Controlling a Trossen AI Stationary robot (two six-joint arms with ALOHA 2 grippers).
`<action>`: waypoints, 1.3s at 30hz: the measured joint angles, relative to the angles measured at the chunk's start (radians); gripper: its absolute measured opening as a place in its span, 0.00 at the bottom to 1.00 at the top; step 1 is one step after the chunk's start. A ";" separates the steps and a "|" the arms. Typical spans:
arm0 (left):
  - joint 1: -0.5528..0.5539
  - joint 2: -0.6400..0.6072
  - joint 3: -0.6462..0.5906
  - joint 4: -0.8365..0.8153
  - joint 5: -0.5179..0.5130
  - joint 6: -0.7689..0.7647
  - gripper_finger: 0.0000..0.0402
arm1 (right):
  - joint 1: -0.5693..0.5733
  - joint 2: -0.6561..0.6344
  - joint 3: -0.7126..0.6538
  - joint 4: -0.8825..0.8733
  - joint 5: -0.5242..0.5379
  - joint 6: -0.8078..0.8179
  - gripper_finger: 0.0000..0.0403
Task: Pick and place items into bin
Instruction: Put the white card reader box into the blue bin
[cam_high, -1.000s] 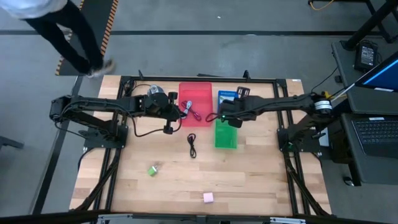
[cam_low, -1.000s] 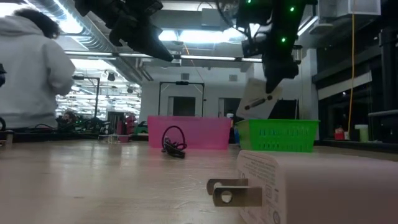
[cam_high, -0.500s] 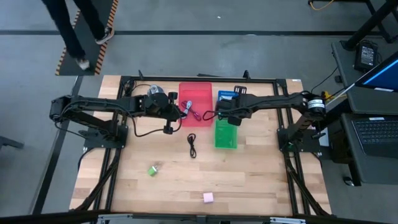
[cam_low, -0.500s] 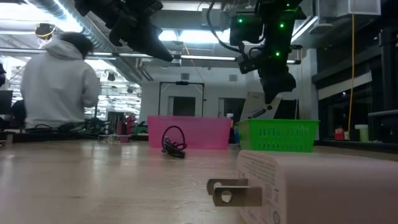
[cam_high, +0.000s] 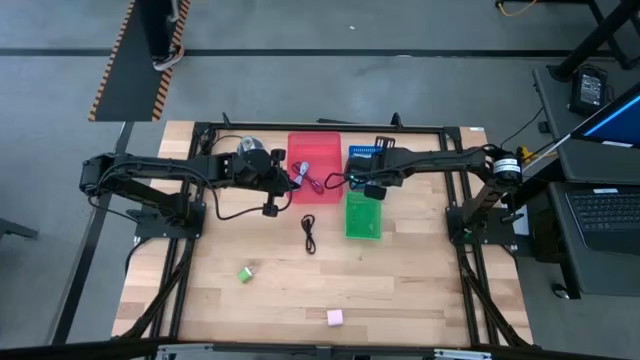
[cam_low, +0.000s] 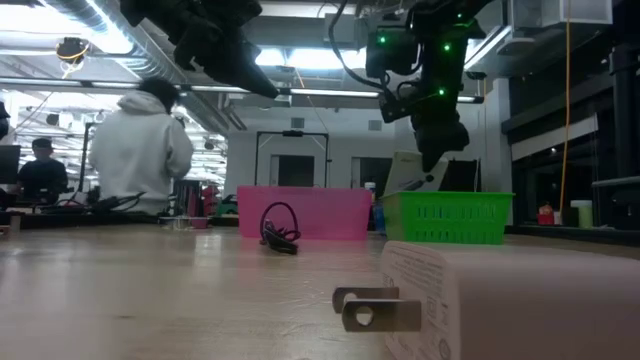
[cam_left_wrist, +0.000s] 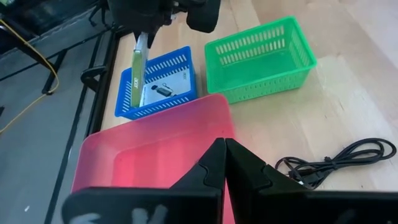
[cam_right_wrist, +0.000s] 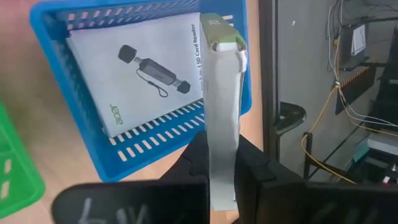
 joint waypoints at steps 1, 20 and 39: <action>0.000 0.000 0.000 -0.004 0.000 0.000 0.01 | -0.002 0.000 0.000 0.000 -0.001 0.000 0.05; 0.000 0.000 0.000 -0.013 0.000 0.000 0.00 | -0.026 0.000 -0.001 0.037 -0.051 0.000 0.12; 0.000 0.000 0.000 -0.013 0.001 -0.039 0.01 | -0.026 0.000 -0.001 0.062 -0.162 -0.013 0.23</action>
